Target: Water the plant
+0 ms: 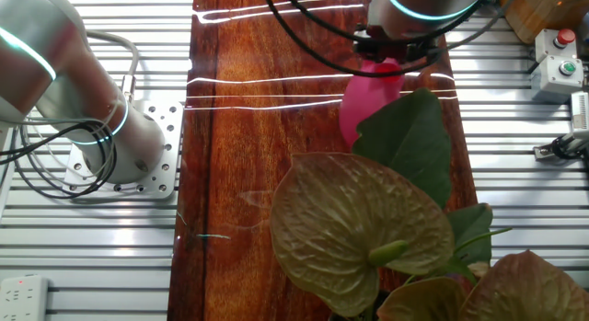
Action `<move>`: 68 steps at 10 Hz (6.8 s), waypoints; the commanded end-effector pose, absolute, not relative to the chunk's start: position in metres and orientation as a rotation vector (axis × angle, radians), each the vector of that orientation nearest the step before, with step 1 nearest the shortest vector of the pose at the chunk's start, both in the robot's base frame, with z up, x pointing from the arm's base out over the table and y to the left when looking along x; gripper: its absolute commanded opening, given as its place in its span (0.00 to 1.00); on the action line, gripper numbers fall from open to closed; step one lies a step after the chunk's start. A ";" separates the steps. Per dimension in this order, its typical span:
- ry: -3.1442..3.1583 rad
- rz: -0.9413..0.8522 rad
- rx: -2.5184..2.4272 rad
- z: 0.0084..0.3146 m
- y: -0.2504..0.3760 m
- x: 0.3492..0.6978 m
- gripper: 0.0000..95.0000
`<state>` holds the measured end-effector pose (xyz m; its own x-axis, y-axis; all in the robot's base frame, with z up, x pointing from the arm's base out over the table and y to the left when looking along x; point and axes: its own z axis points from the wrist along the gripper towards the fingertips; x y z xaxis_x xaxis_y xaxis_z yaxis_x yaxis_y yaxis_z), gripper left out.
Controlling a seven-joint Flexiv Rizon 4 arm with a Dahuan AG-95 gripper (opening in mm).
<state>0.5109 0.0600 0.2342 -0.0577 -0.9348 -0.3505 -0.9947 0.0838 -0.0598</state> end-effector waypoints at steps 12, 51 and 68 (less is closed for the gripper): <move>2.044 0.375 -1.886 0.265 0.056 0.511 0.00; 1.873 0.663 -1.722 0.303 0.023 0.505 0.00; 1.761 0.724 -1.686 0.290 0.022 0.506 0.00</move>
